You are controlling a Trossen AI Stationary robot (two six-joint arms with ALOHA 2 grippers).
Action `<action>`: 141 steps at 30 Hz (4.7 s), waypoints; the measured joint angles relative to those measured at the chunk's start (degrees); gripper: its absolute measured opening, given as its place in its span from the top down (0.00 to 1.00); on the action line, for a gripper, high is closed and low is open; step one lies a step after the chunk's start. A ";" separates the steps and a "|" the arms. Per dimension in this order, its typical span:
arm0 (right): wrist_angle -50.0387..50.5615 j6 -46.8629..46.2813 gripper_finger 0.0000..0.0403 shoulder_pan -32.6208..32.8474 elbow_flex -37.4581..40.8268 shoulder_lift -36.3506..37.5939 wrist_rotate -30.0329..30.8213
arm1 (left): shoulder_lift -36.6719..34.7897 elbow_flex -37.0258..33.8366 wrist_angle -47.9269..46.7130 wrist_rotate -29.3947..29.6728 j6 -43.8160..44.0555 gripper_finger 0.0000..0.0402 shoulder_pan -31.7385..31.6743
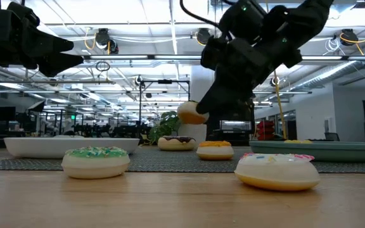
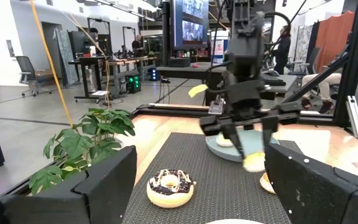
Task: Pick & Place donuts
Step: Put the small yellow doughnut on top of the blue plate
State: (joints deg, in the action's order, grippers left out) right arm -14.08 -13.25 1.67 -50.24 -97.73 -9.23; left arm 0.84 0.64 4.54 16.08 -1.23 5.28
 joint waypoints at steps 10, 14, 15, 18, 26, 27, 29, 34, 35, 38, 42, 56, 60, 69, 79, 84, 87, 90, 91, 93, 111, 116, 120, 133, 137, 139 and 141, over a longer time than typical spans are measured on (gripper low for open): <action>-0.67 -4.17 0.61 6.20 0.00 -0.01 0.02 | 0.01 0.00 0.00 0.00 0.00 0.13 0.00; -1.78 -3.72 0.61 7.99 0.02 0.99 -1.66 | 0.00 0.00 0.00 0.00 0.00 0.13 0.00; -1.95 -3.63 0.61 8.32 0.02 1.61 -1.82 | 0.01 0.00 0.00 0.00 0.00 0.13 0.00; -0.32 -3.44 0.61 8.78 0.02 4.32 -1.96 | 0.00 0.00 0.00 0.00 0.00 0.13 0.00; 12.44 -4.25 0.61 8.97 0.02 14.22 -1.21 | 0.00 0.00 0.00 -0.02 0.00 0.13 0.00; 14.66 -5.05 0.61 8.97 0.02 15.61 -1.20 | 0.02 0.00 -0.01 -0.02 0.00 0.13 0.00; 20.23 -7.18 0.61 8.97 0.02 18.41 -1.20 | 0.00 0.00 0.02 -0.02 0.00 0.13 0.01; 31.59 -14.79 0.61 9.01 0.02 25.64 1.87 | 0.00 0.00 -0.01 -0.02 0.00 0.13 0.00; 33.80 -16.65 0.61 9.01 0.02 26.87 2.76 | 0.00 0.00 -0.01 -0.02 0.01 0.13 0.00; 39.75 -21.39 0.61 9.01 0.02 30.48 4.70 | 0.00 0.00 0.00 -0.02 0.00 0.13 0.00; 47.61 -27.43 0.61 9.12 0.02 33.92 5.83 | 0.01 0.00 0.00 -0.02 0.00 0.13 0.00; 66.72 -44.71 0.61 12.81 0.84 35.71 14.87 | 0.00 0.00 0.00 -0.02 0.01 0.13 0.00; 65.64 -44.82 0.61 13.54 2.74 35.71 16.96 | 0.00 0.00 0.00 -0.02 0.00 0.13 0.00; 65.63 -49.07 0.61 14.04 8.11 35.69 17.92 | 0.00 0.00 0.00 -0.02 0.00 0.13 0.00; 56.94 -49.09 0.61 14.19 15.95 35.69 18.47 | 0.00 0.00 0.00 -0.02 0.01 0.13 0.00; 52.07 -49.02 0.61 14.19 18.95 35.69 18.47 | 0.01 0.00 0.00 -0.02 0.01 0.13 0.00; 51.91 -48.89 0.61 14.19 19.30 35.69 18.67 | 0.00 0.00 0.00 -0.02 0.00 0.13 0.00; 51.66 -48.09 0.61 14.11 19.30 35.69 20.43 | 0.00 0.00 0.00 -0.02 0.01 0.13 0.00; 51.56 -47.63 0.61 14.08 19.30 35.69 21.26 | 0.00 0.00 0.00 -0.02 0.00 0.13 0.00; 51.53 -47.08 0.61 13.86 19.30 35.69 22.44 | 0.00 0.00 0.00 -0.02 0.00 0.13 0.00; 49.99 -39.16 0.61 12.94 19.30 35.69 22.95 | 0.00 0.00 0.00 -0.02 0.00 0.13 0.00; 47.60 -37.67 0.61 12.94 19.30 35.69 22.94 | 0.00 0.00 0.00 -0.02 0.00 0.13 0.00; 46.92 -37.65 0.59 12.94 19.30 35.69 22.99 | 0.02 0.00 0.00 -0.02 0.00 0.13 0.00; 46.02 -39.82 0.33 12.92 24.17 35.68 24.06 | 0.00 0.00 0.00 -0.02 0.00 0.13 0.00; 44.92 -39.75 0.31 12.92 23.71 35.69 24.00 | 0.00 0.00 0.00 -0.02 0.00 0.13 0.00; 43.65 -39.48 0.31 12.92 23.55 35.69 23.93 | 0.02 0.00 -0.02 -0.02 0.00 0.13 0.00; 42.60 -39.33 0.32 12.92 23.52 35.69 22.88 | 0.00 0.00 0.00 -0.02 0.00 0.13 0.00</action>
State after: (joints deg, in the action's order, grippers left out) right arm 28.51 -52.58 14.59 -26.72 -62.04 13.64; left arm 0.84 0.64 4.54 16.05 -1.23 5.28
